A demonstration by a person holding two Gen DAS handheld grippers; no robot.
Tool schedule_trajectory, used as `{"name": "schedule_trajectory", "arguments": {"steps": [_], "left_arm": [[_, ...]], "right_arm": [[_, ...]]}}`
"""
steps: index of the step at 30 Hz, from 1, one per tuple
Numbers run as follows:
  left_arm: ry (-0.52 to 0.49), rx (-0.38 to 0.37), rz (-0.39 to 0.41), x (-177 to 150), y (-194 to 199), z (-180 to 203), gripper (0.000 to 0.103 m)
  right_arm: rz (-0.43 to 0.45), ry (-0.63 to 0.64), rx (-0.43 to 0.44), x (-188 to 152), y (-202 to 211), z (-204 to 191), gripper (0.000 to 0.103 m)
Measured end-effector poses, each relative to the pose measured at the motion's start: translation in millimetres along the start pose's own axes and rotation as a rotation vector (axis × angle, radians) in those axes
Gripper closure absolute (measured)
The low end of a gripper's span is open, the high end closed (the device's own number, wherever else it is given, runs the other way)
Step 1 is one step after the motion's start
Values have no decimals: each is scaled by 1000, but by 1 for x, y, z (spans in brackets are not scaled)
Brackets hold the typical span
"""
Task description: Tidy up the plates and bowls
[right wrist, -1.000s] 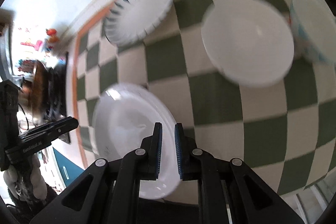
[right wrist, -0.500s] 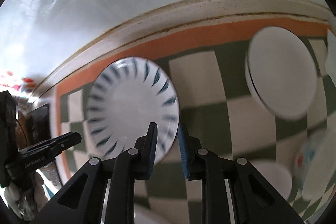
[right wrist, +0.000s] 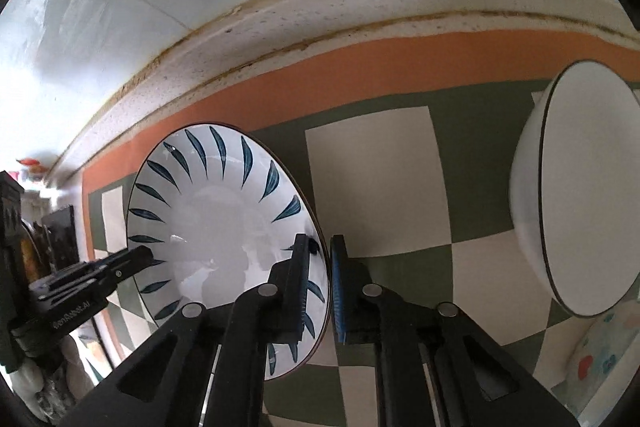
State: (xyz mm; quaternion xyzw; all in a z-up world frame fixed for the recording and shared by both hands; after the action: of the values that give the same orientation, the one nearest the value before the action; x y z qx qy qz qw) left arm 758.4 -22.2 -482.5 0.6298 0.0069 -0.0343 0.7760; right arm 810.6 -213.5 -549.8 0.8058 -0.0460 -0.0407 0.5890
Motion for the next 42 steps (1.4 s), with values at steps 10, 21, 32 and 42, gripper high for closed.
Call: {"name": "schedule_trajectory", "arguments": {"steps": [10,21,32,42], "left_arm": [[0,-12,69,-25,41,0,90],[-1,-9,164,-100,107,-9,90],[56,13,189,-189,104,7,90],[78,9,148,-248,76,-4,90]], "right_arm": [[41,49,13,-17,28,-17,93],[89,105,87,-85,81,-36,93],[53,197,136,-180,102,-27,93],[16,249,101,-250,86,-24,93]]}}
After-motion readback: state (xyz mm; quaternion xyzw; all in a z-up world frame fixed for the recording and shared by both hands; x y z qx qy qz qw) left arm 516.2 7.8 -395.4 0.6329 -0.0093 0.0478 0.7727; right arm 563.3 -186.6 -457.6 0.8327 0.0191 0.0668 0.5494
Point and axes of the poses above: each gripper's, at about its wrist camera, not at the fingertips, and y roughly against the way its jaws point, z to its right, x to its top, the point moved 5 cm from there along -y, roughly the way its jaws point, and after that the axes turned 6 degrees about -z, right-handed, at the moved point
